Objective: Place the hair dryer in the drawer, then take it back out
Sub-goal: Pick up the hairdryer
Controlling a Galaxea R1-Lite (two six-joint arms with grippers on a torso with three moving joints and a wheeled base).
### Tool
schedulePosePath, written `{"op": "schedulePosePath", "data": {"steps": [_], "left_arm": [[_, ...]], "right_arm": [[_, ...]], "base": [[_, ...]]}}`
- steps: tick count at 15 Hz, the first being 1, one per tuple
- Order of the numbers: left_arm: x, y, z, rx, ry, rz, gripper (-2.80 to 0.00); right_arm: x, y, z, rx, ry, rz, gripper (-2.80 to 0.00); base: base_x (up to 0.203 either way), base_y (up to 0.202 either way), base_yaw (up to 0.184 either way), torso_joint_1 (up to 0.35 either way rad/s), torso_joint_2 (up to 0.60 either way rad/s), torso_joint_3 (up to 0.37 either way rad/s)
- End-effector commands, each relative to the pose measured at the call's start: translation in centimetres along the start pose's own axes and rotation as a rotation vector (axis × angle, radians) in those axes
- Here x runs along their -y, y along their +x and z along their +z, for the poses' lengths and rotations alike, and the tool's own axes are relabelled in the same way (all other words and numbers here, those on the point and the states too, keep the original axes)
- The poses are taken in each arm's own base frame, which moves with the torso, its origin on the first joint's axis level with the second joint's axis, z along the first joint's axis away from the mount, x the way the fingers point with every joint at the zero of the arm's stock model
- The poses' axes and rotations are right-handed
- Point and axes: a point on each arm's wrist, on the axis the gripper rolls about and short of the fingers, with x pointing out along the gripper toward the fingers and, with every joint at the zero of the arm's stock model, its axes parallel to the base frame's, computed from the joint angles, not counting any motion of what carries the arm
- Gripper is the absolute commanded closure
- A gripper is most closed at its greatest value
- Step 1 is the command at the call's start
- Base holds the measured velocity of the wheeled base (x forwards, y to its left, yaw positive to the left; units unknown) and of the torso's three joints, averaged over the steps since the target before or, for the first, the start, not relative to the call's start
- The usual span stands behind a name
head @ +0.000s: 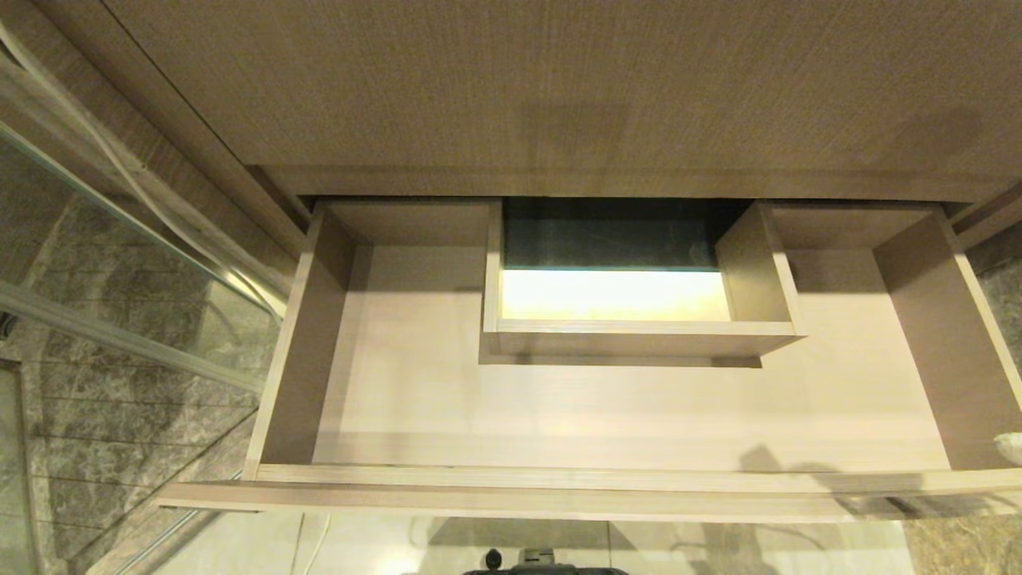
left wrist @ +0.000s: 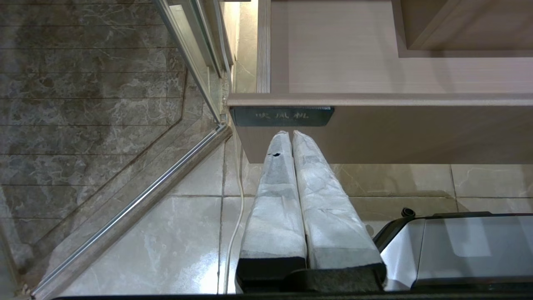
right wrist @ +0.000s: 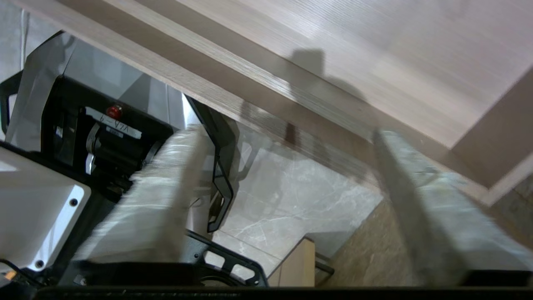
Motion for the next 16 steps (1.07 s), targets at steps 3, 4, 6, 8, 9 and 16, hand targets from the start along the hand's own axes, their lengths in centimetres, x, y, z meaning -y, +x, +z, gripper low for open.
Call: {"op": "schedulePosePath", "data": {"steps": [3,4,6,8,9,16], "left_arm": [[0.0,0.0,0.0,-0.001,-0.001,0.0,0.0],[0.0,0.0,0.0,-0.001,-0.001,0.0,0.0],[0.0,0.0,0.0,-0.001,-0.001,0.0,0.0],[0.0,0.0,0.0,-0.001,-0.001,-0.001,0.0],[0.0,0.0,0.0,-0.001,-0.001,0.0,0.0],[0.0,0.0,0.0,-0.001,-0.001,0.0,0.0]], "right_arm": [[-0.8,-1.5,-1.3,-0.015,0.039,-0.138,0.0],[-0.9,-1.5,-1.5,-0.008,0.077,-0.173,0.0],[-0.5,-0.7,-1.7,0.067,0.142,-0.236,0.0],[-0.2,0.4,-2.3,0.141,0.182,-0.299,0.0],[-0.3,0.8,-2.7,0.16,0.188,-0.316,0.0],[-4.4,1.1,-9.7,0.206,0.289,-0.334,0.0]], "base": [[0.0,0.0,0.0,0.0,0.0,0.0],[0.0,0.0,0.0,0.0,0.0,0.0],[0.0,0.0,0.0,0.0,0.0,0.0],[0.0,0.0,0.0,0.0,0.0,0.0],[0.0,0.0,0.0,0.0,0.0,0.0],[0.0,0.0,0.0,0.0,0.0,0.0]]}}
